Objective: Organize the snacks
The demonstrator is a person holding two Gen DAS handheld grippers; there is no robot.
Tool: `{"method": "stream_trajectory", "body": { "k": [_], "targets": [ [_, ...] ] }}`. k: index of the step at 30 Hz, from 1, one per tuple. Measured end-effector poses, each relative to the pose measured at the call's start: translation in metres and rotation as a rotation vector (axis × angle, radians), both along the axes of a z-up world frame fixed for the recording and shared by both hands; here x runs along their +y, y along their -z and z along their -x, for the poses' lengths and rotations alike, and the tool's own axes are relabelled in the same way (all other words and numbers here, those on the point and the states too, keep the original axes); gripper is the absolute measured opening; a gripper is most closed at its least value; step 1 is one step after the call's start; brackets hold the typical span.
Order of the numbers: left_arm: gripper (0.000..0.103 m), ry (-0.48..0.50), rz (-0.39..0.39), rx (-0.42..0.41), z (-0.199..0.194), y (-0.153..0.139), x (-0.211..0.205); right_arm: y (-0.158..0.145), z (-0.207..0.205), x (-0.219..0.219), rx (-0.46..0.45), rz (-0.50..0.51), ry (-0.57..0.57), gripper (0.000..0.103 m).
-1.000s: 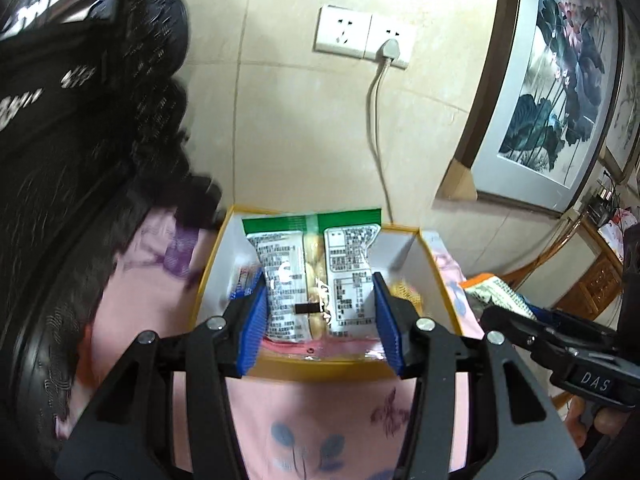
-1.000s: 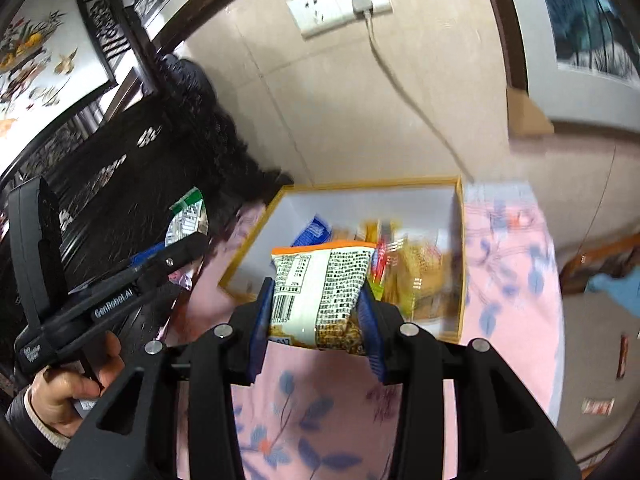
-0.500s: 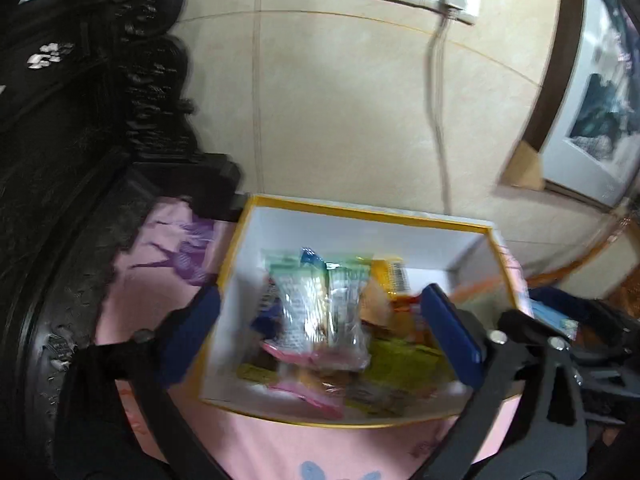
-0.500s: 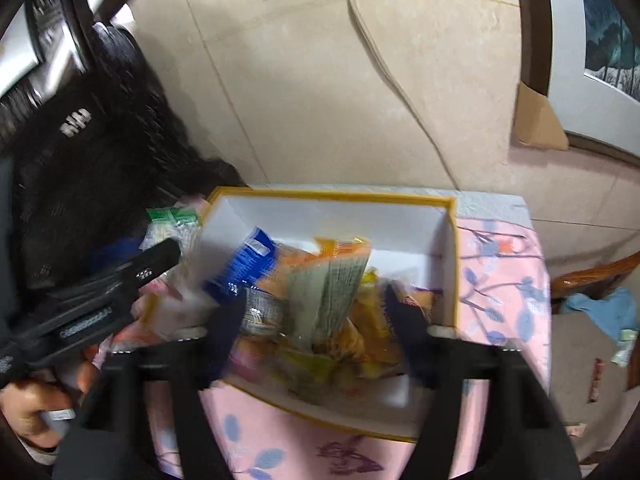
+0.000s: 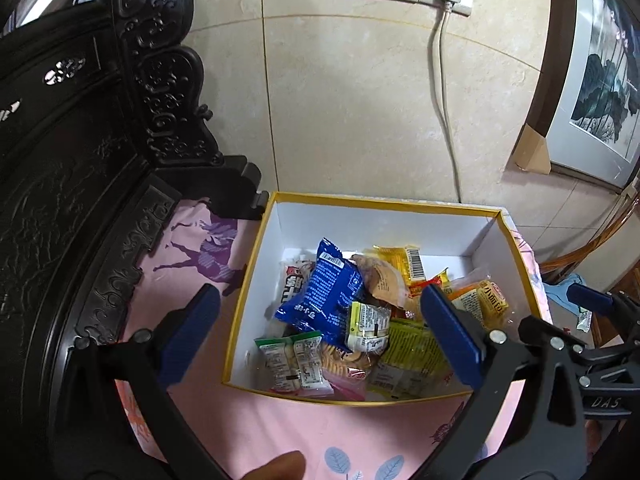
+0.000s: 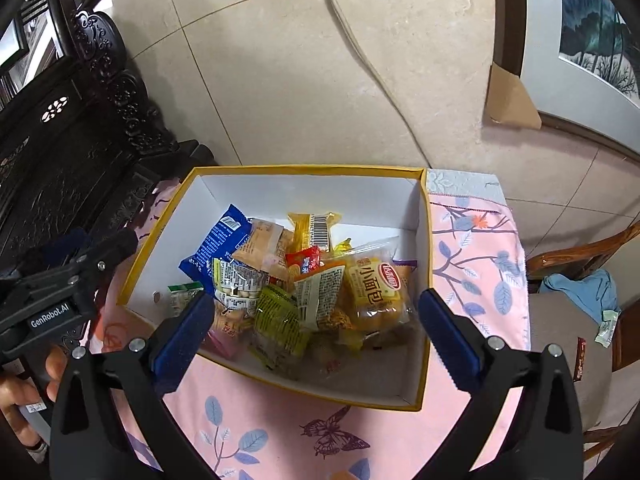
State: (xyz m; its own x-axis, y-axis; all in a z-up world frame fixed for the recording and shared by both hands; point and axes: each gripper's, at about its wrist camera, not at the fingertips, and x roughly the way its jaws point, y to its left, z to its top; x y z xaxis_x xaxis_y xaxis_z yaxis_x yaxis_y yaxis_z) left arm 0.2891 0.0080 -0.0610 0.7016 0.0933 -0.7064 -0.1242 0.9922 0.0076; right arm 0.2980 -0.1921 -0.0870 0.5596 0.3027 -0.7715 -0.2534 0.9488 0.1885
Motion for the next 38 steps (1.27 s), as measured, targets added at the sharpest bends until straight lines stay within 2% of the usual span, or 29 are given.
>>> {"method": "stream_trajectory", "body": {
  "k": [16,38],
  "targets": [
    [0.101,-0.021,-0.002,-0.013,0.015,-0.011,0.004,-0.018,0.016,0.000,-0.032,0.001,-0.008,0.102],
    [0.101,-0.024,-0.020,-0.012,0.012,-0.012,0.006,-0.016,0.016,0.001,-0.029,0.006,-0.005,0.102]
  ]
}}
